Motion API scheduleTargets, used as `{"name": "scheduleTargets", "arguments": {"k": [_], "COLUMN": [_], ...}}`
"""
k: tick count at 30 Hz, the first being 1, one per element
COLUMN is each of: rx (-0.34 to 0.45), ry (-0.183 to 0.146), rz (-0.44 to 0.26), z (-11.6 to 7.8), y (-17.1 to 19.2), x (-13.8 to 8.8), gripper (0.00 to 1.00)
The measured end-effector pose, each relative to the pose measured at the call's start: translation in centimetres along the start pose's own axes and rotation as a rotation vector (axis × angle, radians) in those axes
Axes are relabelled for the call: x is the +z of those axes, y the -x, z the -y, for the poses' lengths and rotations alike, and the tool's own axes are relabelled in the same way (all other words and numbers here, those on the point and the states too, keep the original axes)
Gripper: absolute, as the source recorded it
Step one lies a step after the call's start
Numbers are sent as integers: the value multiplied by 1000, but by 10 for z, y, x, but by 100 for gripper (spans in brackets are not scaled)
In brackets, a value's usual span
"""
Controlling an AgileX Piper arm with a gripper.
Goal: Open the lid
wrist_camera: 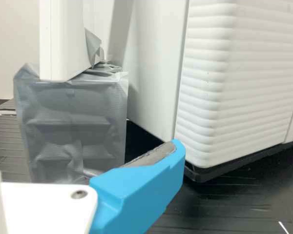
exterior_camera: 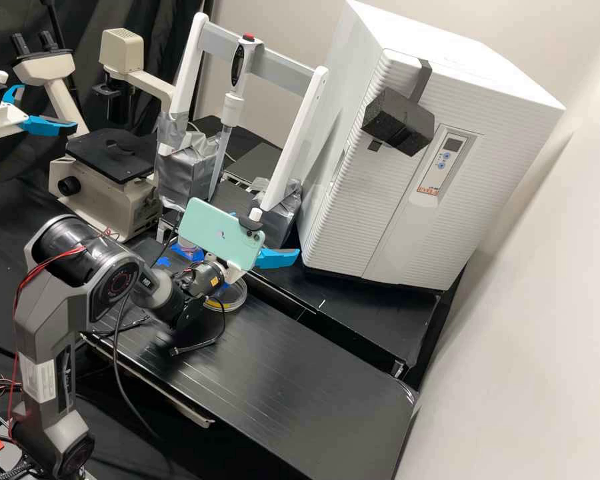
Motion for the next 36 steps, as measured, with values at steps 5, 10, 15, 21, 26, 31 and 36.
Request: {"name": "scheduleTargets", "arguments": {"k": [5,10,15,21,26,31,36], "rx": [0,-1,28,92,70,12,-17], "ry": [0,4,19,2,7,24,37], "rz": [0,5,-14,-102,-127,-108,-99], "z": [0,0,-7,-13,-8,0,4], "y": [0,4,30,74,103,127,135], "x": [0,3,6,8,13,21,25], "gripper": [100,100,100,100,100,100,100]}}
